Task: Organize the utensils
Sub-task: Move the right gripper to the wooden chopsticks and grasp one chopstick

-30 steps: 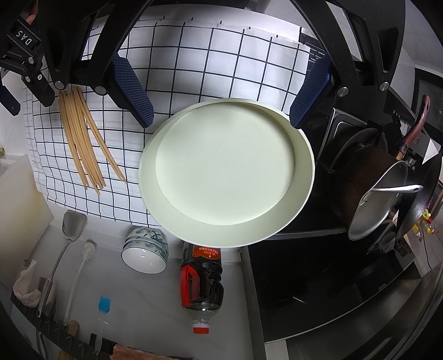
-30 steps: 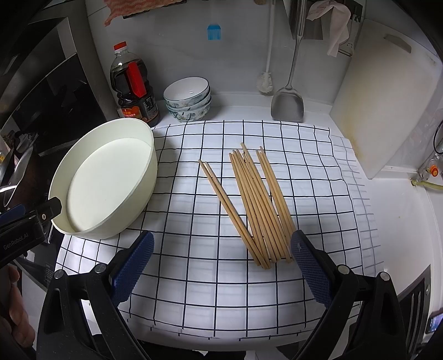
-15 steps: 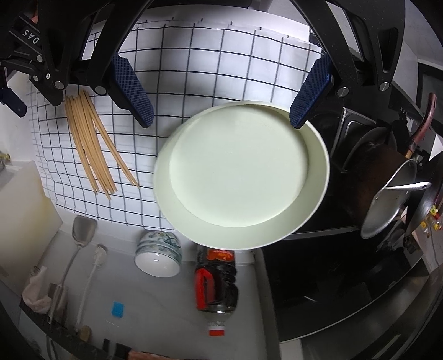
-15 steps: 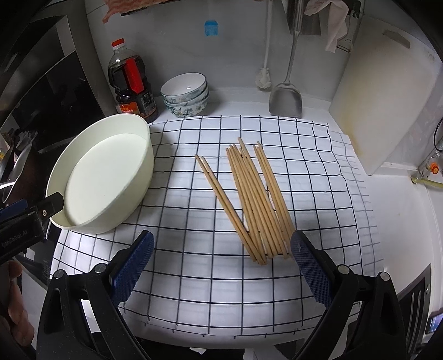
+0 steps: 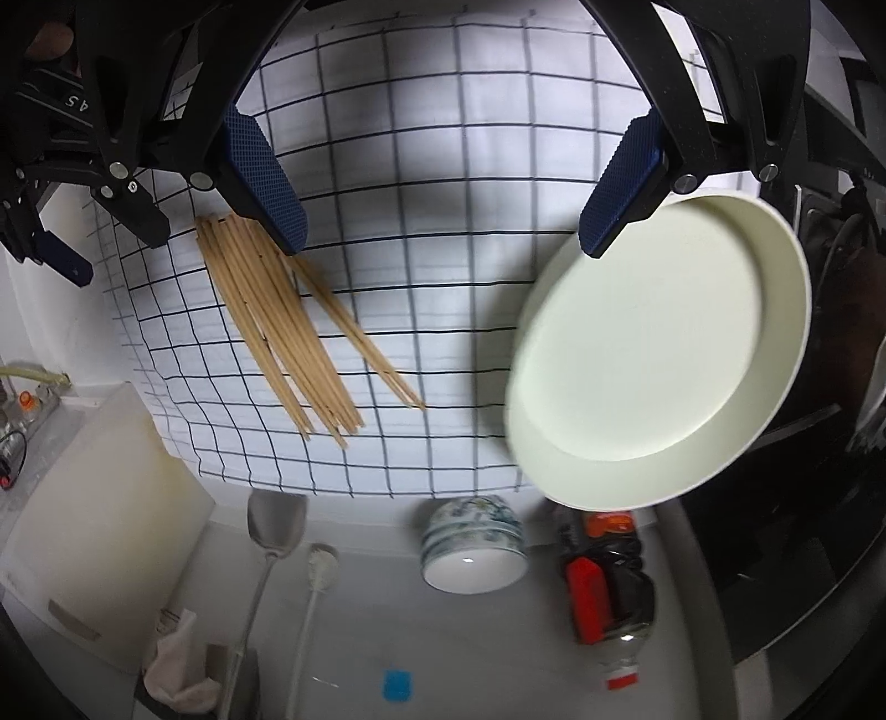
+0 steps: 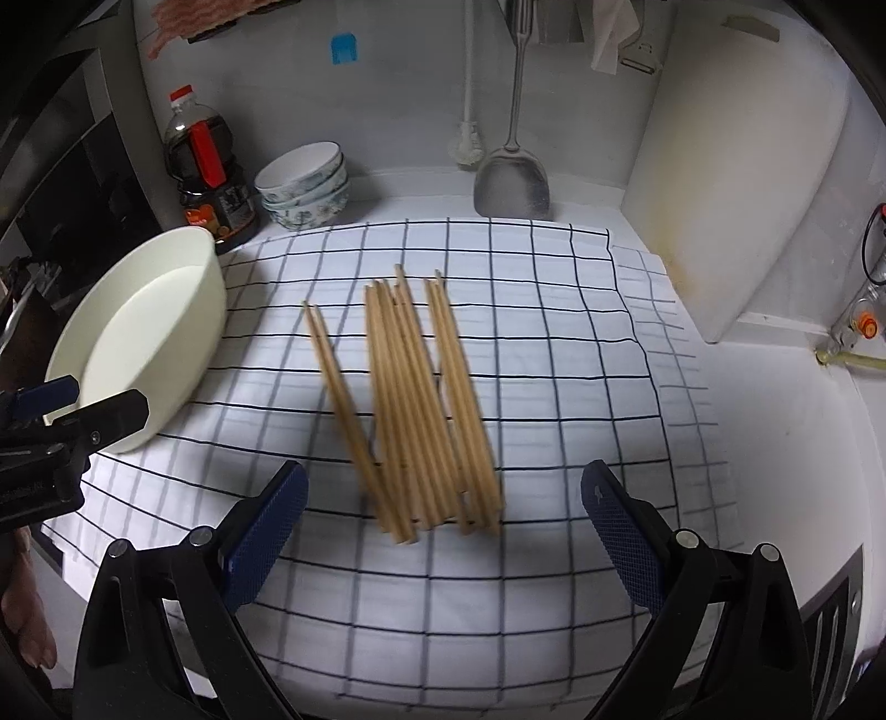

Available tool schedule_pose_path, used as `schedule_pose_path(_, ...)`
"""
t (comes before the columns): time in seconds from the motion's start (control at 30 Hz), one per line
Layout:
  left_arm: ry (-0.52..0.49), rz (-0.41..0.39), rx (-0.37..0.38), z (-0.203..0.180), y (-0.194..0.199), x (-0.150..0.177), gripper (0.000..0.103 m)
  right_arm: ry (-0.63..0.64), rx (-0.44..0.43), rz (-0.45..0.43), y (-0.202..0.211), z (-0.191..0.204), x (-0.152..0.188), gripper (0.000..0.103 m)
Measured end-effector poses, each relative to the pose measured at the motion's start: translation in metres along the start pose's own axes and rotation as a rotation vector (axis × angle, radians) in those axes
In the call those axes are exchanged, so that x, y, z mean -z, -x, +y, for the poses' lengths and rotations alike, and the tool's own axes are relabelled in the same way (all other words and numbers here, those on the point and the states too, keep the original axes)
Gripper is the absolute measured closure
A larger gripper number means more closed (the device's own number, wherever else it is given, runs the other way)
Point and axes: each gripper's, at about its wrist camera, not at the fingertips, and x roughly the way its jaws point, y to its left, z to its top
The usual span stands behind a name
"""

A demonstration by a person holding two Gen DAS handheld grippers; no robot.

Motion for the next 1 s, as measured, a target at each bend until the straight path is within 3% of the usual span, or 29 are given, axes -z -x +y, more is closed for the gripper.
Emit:
schedule_pose_path(0.2,0.028,0.022,0.01,-0.032,-0.04,0.0,0.006,-0.009,-0.006,0.024,-0.043,-0.029,-0.005,0.009)
schedule_pose_path(0.4,0.137,0.026,0.026,-0.04,-0.075,0.002,0.006,0.032,-0.01,0.047,-0.088,-0.041,-0.007,0.009)
schedule_pose_path(1.0,0.173,0.055,-0.055,-0.053,-0.118,0.012,0.006,0.13,0.006,0.03,-0.129,-0.059,-0.012,0.009)
